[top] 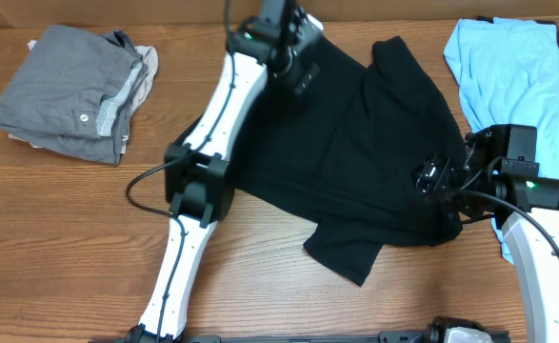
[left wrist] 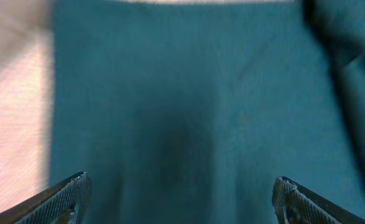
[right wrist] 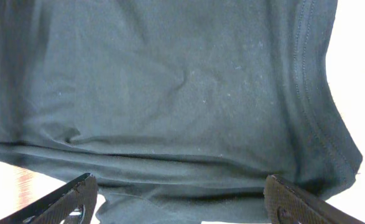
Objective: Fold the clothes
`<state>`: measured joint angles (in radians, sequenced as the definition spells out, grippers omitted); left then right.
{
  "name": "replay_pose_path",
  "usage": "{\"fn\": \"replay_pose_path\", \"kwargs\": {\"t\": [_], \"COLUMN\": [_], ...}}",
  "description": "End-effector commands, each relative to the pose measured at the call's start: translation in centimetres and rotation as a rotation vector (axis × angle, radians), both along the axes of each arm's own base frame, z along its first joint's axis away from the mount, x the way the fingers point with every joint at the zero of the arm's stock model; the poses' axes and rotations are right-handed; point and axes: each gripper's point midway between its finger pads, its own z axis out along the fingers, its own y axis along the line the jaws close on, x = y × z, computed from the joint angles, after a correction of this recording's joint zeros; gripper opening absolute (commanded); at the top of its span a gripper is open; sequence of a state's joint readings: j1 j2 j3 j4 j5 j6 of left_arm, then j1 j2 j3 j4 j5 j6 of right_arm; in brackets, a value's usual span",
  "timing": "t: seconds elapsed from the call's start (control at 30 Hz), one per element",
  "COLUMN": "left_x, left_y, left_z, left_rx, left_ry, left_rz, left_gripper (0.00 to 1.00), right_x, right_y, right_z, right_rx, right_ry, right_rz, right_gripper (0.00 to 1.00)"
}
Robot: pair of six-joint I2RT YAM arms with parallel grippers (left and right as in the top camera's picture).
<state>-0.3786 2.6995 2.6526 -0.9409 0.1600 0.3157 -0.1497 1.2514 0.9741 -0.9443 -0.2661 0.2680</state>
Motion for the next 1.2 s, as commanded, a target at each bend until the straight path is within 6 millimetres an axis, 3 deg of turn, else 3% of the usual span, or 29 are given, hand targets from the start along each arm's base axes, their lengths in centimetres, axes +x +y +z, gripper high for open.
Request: {"fn": "replay_pose_path", "kwargs": {"t": [0.0,0.2,0.37,0.53,0.6,0.67,0.77,0.9,1.03,1.17], "left_x": [-0.5,-1.3,-1.3,-1.7,-2.9,-5.6,-8.0,-10.7,-13.5,-14.1], "left_y": [0.1,0.4,2.9,9.3,12.1,16.7,19.5,21.5,23.6,24.4], "left_z": [-5.7,-9.4,-11.2,-13.9,-15.1,-16.8,-17.2,-16.9,-16.2,-15.9], "left_rx": [0.065,0.091,0.198,0.354,0.382,0.398,0.366,0.311,0.316,0.328], "left_ry": [0.057,0.116,0.136,0.2,0.273,0.43,0.584,0.76,0.9,0.928], "left_rz": [-0.042,-0.045,0.023,0.339,0.466,0.659,0.741,0.773,0.807,0.815], "left_gripper": [0.96,0.96,0.96,0.96,0.97,1.0,1.0,1.0,1.0,1.0], "right_x": [0.5,0.6,0.7,0.8,1.0,1.3,2.0,3.5,7.1,9.7], "right_y": [0.1,0.1,0.1,0.1,0.0,-0.1,-0.2,-0.5,-1.0,-1.4], "right_z": [0.6,0.7,0.7,0.7,0.8,0.8,0.4,-1.0,-4.3,-6.0], "right_rx": [-0.002,-0.002,-0.003,-0.004,-0.006,-0.015,-0.015,-0.014,-0.021,-0.045], "right_ry": [-0.023,-0.027,-0.034,-0.038,-0.044,-0.056,-0.059,-0.052,-0.066,-0.107], "right_rz": [0.013,0.013,0.012,0.012,0.012,0.009,0.009,0.009,0.023,0.059], "right_gripper": [0.89,0.92,0.92,0.92,0.92,0.92,0.92,0.92,0.92,0.92]}}
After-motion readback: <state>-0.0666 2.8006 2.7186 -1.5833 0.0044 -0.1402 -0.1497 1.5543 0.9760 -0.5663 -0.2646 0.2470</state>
